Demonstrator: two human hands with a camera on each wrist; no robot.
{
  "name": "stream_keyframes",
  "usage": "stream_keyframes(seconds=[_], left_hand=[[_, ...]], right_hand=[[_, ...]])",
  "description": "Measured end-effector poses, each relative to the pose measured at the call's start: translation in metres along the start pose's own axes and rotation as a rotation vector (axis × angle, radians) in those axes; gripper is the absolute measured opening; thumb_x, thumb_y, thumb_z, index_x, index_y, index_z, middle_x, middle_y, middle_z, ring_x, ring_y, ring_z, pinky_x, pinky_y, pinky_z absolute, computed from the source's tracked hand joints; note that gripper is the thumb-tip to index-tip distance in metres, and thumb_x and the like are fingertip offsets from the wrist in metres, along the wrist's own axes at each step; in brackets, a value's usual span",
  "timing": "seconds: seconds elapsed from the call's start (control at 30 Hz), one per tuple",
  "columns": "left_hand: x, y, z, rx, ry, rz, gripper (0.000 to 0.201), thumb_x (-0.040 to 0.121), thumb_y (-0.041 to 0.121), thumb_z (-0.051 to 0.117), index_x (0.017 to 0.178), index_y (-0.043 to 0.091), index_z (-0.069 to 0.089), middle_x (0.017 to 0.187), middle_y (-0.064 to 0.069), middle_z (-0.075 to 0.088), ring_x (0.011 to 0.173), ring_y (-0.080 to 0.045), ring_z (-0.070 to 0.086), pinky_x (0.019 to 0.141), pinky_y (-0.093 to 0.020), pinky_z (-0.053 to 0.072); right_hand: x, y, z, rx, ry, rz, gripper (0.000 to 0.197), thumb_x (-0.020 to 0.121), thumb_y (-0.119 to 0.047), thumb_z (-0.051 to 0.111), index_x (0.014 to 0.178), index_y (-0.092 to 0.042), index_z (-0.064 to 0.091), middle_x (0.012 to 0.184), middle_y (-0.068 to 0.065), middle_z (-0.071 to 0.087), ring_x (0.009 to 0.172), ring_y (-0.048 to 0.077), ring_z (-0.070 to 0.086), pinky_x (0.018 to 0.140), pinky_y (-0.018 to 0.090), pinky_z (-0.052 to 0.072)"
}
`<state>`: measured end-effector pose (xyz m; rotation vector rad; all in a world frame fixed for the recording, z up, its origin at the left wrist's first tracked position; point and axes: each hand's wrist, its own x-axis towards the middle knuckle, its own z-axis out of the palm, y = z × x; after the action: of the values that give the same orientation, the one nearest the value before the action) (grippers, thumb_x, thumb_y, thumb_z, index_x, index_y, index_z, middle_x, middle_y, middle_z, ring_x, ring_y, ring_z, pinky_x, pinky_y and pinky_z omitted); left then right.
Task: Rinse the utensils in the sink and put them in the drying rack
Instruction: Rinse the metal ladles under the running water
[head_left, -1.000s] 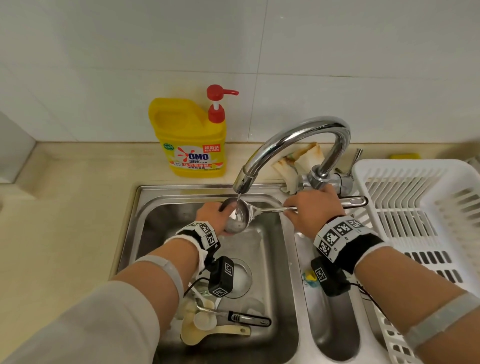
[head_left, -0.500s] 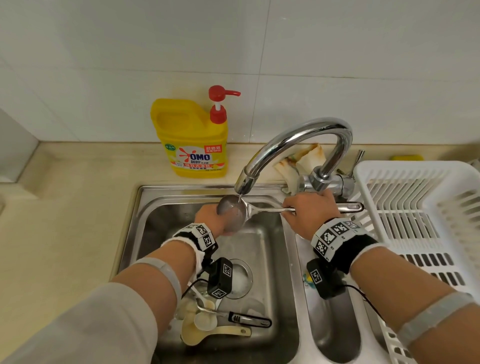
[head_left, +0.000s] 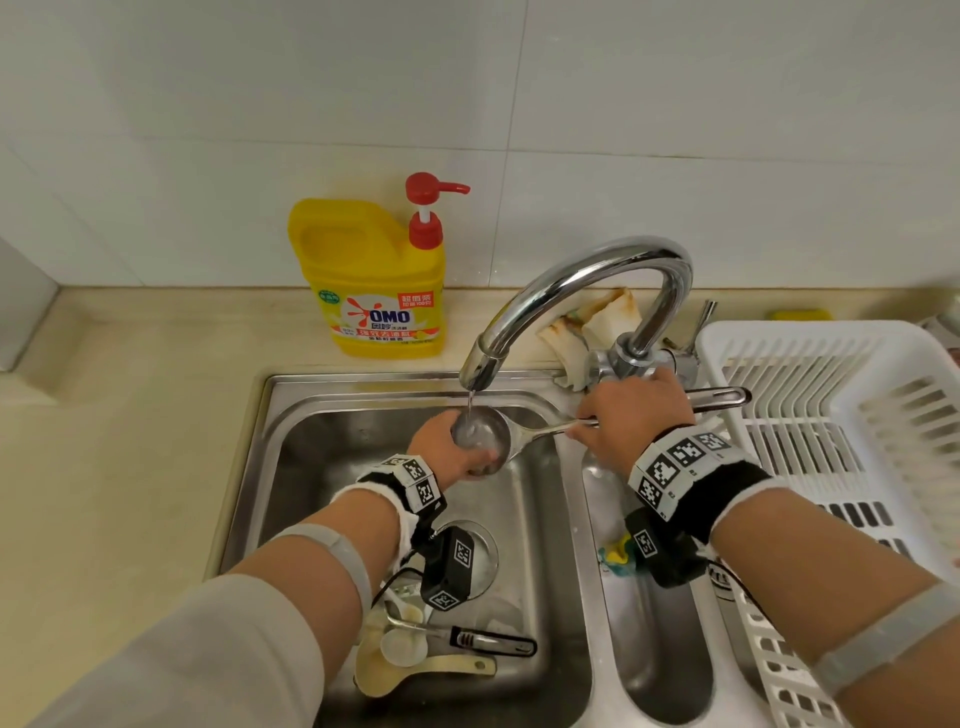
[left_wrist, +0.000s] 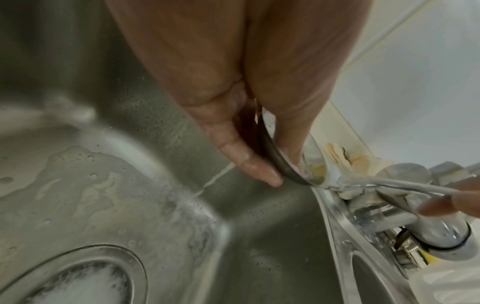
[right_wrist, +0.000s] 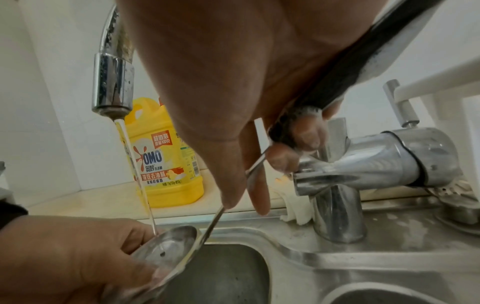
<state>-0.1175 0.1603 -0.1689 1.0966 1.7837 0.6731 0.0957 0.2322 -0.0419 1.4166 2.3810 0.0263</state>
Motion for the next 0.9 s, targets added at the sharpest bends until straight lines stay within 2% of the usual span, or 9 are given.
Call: stream_keyframes(seconds=[0.1,0.2,0.3,0.43,0.5,0.57,0.67,0.8,0.9], left_hand=[[0.004,-0.001,0.001,0.095,0.043,-0.022,0.022,0.084,0.035,0.075,0.091,0.017,0.065,0.093,-0.003,0.07,0.09,-0.023,0.066,0.08,-0.033,0.052],[0.002,-0.003,-0.003,-0.032,0.026,-0.053,0.028,0.092,0.036,0.066,0.076,0.014,0.065,0.08,-0.006,0.07,0.083,-0.027,0.069,0.074,-0.043,0.061],[0.001,-0.006,-0.008,0.048,0.067,-0.021,0.035,0.096,0.035,0.06,0.064,0.022,0.058,0.066,0.002,0.06,0.076,-0.024,0.065,0.072,-0.034,0.057],[-0.002,-0.007,-0.01,0.11,-0.031,-0.012,0.016,0.086,0.026,0.074,0.08,0.028,0.059,0.078,0.007,0.062,0.083,-0.019,0.063,0.068,-0.023,0.05],[-0.005,-0.008,-0.01,-0.09,-0.099,-0.097,0.024,0.079,0.017,0.08,0.097,0.019,0.063,0.094,-0.002,0.068,0.089,-0.023,0.068,0.068,-0.031,0.06],[-0.011,-0.008,-0.013,-0.27,-0.119,-0.181,0.033,0.08,0.002,0.077,0.108,0.01,0.062,0.101,-0.01,0.067,0.087,-0.026,0.07,0.061,-0.032,0.062],[-0.012,-0.014,-0.022,-0.335,-0.072,-0.193,0.03,0.083,-0.007,0.069,0.11,0.005,0.061,0.103,-0.015,0.065,0.085,-0.027,0.068,0.053,-0.029,0.061],[-0.014,-0.021,-0.036,-0.456,0.069,-0.217,0.023,0.092,-0.003,0.059,0.115,0.005,0.06,0.114,-0.022,0.063,0.101,-0.04,0.066,0.06,-0.04,0.063],[-0.017,-0.024,-0.043,-0.53,0.138,-0.218,0.023,0.097,0.002,0.057,0.121,0.003,0.059,0.119,-0.021,0.061,0.107,-0.042,0.063,0.059,-0.041,0.063]], right_hand=[[0.003,0.002,-0.007,-0.01,-0.05,-0.037,0.039,0.092,-0.064,0.046,0.087,-0.035,0.072,0.079,-0.011,0.064,0.077,0.016,0.057,0.098,0.044,0.031],[0.007,0.003,-0.012,-0.031,-0.096,-0.07,0.038,0.093,-0.063,0.046,0.088,-0.036,0.073,0.08,-0.012,0.064,0.079,0.016,0.056,0.1,0.047,0.028],[0.01,0.0,-0.014,-0.038,-0.121,-0.102,0.037,0.094,-0.062,0.046,0.089,-0.035,0.073,0.078,-0.013,0.065,0.083,0.015,0.06,0.104,0.049,0.026],[0.012,-0.008,-0.014,-0.06,-0.118,-0.133,0.038,0.095,-0.062,0.046,0.098,-0.035,0.073,0.085,-0.013,0.069,0.089,0.016,0.063,0.103,0.048,0.027],[0.014,-0.011,-0.011,-0.053,-0.11,-0.129,0.038,0.096,-0.061,0.045,0.097,-0.036,0.073,0.084,-0.013,0.069,0.088,0.016,0.063,0.102,0.047,0.027],[0.016,-0.013,-0.007,-0.024,-0.121,-0.127,0.039,0.096,-0.061,0.044,0.095,-0.036,0.073,0.083,-0.014,0.068,0.088,0.015,0.063,0.101,0.046,0.027],[0.017,-0.019,0.002,0.047,-0.124,-0.13,0.036,0.096,-0.06,0.043,0.093,-0.038,0.071,0.079,-0.015,0.065,0.089,0.015,0.063,0.101,0.046,0.029],[0.019,-0.033,0.013,0.159,-0.121,-0.131,0.032,0.099,-0.055,0.041,0.104,-0.039,0.068,0.096,-0.013,0.069,0.098,0.017,0.063,0.103,0.046,0.029],[0.024,-0.045,0.018,0.198,-0.093,-0.132,0.031,0.1,-0.051,0.04,0.107,-0.036,0.067,0.1,-0.01,0.069,0.1,0.018,0.062,0.101,0.044,0.031]])
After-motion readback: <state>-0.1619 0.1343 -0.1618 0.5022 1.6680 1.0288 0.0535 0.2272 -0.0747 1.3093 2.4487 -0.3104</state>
